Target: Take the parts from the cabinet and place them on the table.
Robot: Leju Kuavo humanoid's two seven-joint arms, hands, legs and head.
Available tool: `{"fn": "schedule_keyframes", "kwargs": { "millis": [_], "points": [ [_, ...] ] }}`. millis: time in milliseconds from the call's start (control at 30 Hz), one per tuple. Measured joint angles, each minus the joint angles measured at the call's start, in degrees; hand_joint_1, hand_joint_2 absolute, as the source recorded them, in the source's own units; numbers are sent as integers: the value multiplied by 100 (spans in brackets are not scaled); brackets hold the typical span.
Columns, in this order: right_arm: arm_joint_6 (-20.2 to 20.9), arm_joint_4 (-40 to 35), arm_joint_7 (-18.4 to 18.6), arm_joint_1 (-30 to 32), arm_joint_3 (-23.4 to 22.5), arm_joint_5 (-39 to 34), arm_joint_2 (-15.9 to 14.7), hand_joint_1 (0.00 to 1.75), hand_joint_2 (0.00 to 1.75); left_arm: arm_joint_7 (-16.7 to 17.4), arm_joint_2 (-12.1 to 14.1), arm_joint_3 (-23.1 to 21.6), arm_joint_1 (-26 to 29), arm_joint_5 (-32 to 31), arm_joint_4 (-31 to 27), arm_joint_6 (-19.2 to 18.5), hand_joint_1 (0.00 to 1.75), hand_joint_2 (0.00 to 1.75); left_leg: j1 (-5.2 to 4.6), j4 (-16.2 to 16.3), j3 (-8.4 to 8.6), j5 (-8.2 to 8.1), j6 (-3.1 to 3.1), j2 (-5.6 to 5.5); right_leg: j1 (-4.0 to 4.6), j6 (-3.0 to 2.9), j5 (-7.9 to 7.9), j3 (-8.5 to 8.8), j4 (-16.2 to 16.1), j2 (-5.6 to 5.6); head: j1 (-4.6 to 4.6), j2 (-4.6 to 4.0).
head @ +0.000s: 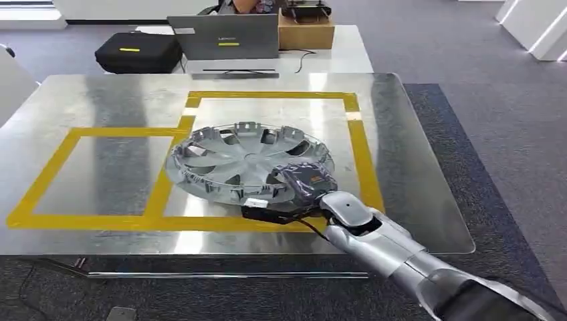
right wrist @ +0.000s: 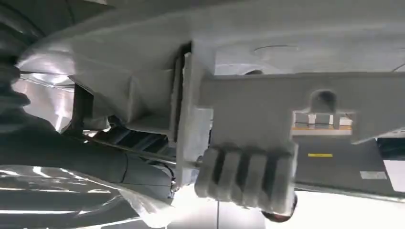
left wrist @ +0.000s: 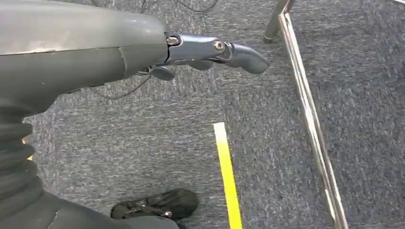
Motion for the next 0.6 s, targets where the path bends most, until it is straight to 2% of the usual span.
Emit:
{"fn": "schedule_keyframes", "kwargs": {
  "millis": [200,367,400,600],
  "points": [
    [-15,258,44,-140,85,37,99,175,175,0,48,-79,9,42,57,7,0,175,0,0,0,3,-4,1,0,-6,5,-1,0,2,2,0],
    [-57,389,236,-213,157,275,151,175,175,-22,66,-120,14,155,81,44,0,175,0,0,-3,7,-4,0,0,-2,10,-3,0,1,0,0],
    [-59,427,256,-236,173,326,182,0,0,-22,70,-120,15,179,83,55,0,175,0,0,-4,8,-5,0,0,-3,11,-4,0,1,0,0],
    [-50,639,291,-287,236,455,304,0,0,48,125,-123,30,195,116,155,0,175,0,0,-10,10,-7,0,0,-4,13,-10,0,2,-2,0]
  ]
}}
